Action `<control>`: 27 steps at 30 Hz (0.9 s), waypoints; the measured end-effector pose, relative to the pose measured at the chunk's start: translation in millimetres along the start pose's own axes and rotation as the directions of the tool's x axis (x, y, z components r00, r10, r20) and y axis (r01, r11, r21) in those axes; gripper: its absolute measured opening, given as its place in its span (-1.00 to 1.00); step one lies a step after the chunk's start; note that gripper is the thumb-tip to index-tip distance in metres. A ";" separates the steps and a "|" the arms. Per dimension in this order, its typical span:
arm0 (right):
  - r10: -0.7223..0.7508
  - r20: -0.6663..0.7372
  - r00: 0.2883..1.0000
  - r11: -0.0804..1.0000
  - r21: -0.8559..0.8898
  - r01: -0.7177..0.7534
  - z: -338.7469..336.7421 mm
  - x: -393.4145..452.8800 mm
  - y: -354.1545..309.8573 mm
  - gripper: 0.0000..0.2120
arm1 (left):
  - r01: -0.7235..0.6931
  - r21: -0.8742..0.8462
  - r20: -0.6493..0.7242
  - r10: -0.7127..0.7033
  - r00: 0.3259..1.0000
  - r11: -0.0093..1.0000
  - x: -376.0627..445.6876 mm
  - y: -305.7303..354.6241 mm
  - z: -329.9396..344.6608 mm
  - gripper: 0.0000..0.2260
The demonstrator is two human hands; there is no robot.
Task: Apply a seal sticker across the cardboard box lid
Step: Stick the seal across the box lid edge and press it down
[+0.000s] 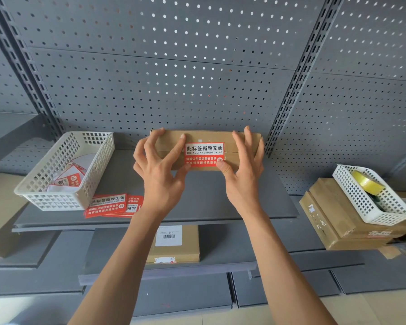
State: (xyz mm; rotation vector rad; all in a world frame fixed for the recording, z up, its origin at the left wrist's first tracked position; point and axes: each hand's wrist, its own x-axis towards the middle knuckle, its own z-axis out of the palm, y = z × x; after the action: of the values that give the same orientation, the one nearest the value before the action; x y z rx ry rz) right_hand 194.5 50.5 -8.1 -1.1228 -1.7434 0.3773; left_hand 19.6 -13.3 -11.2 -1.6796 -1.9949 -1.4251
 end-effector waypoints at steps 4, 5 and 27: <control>-0.015 0.009 1.000 1.000 0.017 0.015 -0.6 -0.7 0.9 -0.40 | 0.005 -0.016 0.034 -0.005 0.999 1.000 -0.9 -1.0 -2.2 -0.37; -0.026 0.008 1.000 0.999 0.026 0.026 -1.3 -0.7 1.9 -0.42 | 0.004 -0.016 0.041 -0.004 0.999 1.000 -0.9 -1.5 -3.0 -0.36; 0.114 -0.406 0.907 0.984 -0.080 -0.159 43.1 8.1 -40.0 -0.49 | 0.334 -0.139 -0.224 -0.358 0.906 0.932 20.1 43.2 23.0 -0.68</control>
State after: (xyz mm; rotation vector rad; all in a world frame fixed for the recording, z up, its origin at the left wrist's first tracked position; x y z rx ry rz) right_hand 136.5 46.3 3.8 -1.3051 -1.3402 0.1199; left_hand 58.4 13.2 13.2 -1.1415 -2.1834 -1.7730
